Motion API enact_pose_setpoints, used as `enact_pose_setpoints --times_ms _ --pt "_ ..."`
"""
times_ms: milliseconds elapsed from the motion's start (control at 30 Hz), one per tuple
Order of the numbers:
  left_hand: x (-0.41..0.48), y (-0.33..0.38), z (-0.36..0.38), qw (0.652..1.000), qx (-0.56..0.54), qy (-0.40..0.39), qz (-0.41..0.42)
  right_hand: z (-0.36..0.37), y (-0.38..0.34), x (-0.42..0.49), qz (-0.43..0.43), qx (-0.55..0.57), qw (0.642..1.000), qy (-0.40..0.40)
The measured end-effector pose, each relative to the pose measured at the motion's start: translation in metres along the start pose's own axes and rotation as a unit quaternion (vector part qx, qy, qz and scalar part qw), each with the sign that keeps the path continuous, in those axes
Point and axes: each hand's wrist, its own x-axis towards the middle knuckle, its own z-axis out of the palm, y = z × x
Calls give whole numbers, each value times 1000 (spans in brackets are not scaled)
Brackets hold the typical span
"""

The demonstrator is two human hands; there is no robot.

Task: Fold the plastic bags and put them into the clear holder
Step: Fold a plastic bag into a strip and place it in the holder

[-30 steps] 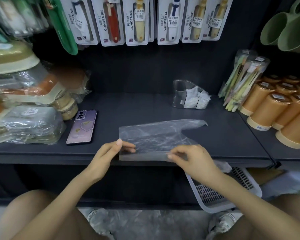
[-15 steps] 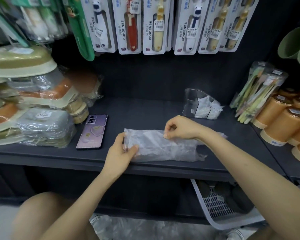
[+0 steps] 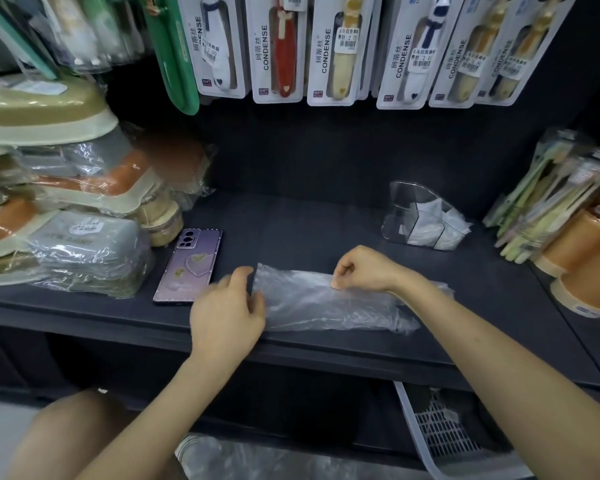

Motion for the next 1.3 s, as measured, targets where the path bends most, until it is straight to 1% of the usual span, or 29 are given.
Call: enact_pose_setpoints --times_ms 33,67,100,133,167,233,333,433,567,600,633,667,700,733,767,800,833,867,900,967,1033,1133,1200,1267,1300 --pt "2 1 1 997 34 40 64 0 0 1 0 -6 1000 -1" --pt "3 3 5 988 45 66 131 0 0 1 0 -11 1000 -2" --pt "6 6 10 980 38 67 185 0 -1 2 0 -14 1000 -3" --pt "8 9 16 975 25 43 218 -1 -1 3 -1 -17 1000 -5" --pt "10 12 22 972 18 10 235 -1 -1 4 -2 -19 1000 -7" --pt "11 16 33 972 24 -70 224 -1 -1 5 1 -21 1000 -10" --pt "6 18 41 967 57 -175 177 -1 1 8 2 -21 1000 -10" --pt "3 15 47 966 84 -187 160 -2 3 10 0 -14 1000 -11" --pt "3 14 47 962 107 -201 152 -8 8 4 4 34 999 -16" --pt "3 15 47 960 113 -206 151 -14 10 0 13 41 999 -1" --pt "3 15 47 959 116 -212 151 -19 13 -5 25 25 999 26" --pt "3 16 47 958 117 -216 152 -24 15 -10 39 -30 997 65" --pt "3 16 47 956 120 -217 154 -24 13 -16 52 -118 985 115" --pt "3 15 48 955 124 -218 155 -18 9 -22 44 -205 962 174" --pt "3 15 49 956 126 -215 155 -5 3 -28 12 -263 937 230" --pt "4 14 50 957 125 -210 154 11 -7 -34 -29 -296 916 268" --pt "4 14 51 958 122 -209 154 31 -15 -38 -73 -309 905 282" --pt "3 15 50 957 119 -214 153 50 -20 -41 -107 -326 902 263" --pt "3 15 50 957 117 -219 152 65 -23 -43 -112 -348 904 223" --pt "4 14 50 956 116 -225 151 74 -16 -46 -61 -356 921 146" --pt "5 14 50 954 120 -229 151 67 4 -54 3 -332 937 106" --pt "5 16 49 952 128 -237 148 54 43 -75 51 -312 941 120" --pt "5 16 48 952 129 -236 150 43 65 -90 97 -312 939 107" --pt "5 15 49 952 128 -234 148 32 74 -101 137 -308 936 104" --pt "4 14 49 953 130 -231 144 28 71 -101 146 -303 934 119"
